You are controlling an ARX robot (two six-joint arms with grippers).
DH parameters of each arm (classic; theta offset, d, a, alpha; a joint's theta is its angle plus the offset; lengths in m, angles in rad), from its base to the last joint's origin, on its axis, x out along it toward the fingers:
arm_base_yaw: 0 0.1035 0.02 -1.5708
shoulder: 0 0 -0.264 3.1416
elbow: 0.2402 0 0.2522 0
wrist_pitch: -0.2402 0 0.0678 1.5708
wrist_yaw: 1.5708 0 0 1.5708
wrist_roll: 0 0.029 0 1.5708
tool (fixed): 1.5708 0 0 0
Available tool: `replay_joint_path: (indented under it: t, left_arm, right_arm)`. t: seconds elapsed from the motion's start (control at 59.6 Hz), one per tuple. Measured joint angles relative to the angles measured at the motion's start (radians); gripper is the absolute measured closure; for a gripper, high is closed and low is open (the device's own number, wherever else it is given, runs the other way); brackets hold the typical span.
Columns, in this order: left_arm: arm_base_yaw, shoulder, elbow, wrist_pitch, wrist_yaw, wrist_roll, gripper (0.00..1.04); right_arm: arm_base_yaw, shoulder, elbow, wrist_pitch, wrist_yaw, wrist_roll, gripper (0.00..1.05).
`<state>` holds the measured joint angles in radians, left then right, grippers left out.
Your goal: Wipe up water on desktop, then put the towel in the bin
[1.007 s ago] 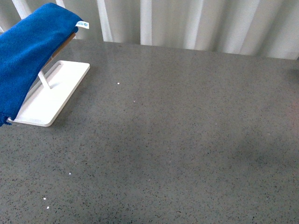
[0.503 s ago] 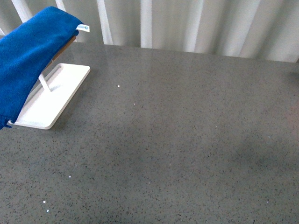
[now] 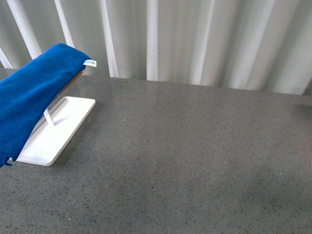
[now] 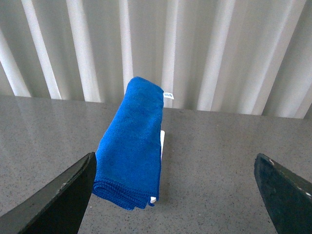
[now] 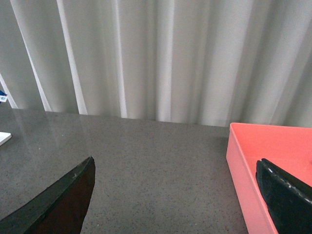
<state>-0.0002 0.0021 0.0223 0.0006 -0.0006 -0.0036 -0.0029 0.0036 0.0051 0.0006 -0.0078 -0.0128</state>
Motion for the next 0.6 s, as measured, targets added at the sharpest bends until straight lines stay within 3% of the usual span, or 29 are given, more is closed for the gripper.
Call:
replay_joint_path:
  t: [0.403, 0.503, 0.604]
  left_arm:
    - [0.000, 0.001, 0.001, -0.002, 0.004, 0.000, 0.07]
    - [0.055, 0.130, 0.089, -0.239, 0.197, 0.001, 0.07]
    - [0.059, 0.231, 0.137, -0.275, 0.214, -0.001, 0.07]
  right_arm:
    - [0.000, 0.000, 0.000, 0.000, 0.000, 0.000, 0.07]
    - [0.000, 0.000, 0.000, 0.000, 0.000, 0.000, 0.07]
    - [0.000, 0.000, 0.000, 0.000, 0.000, 0.000, 0.07]
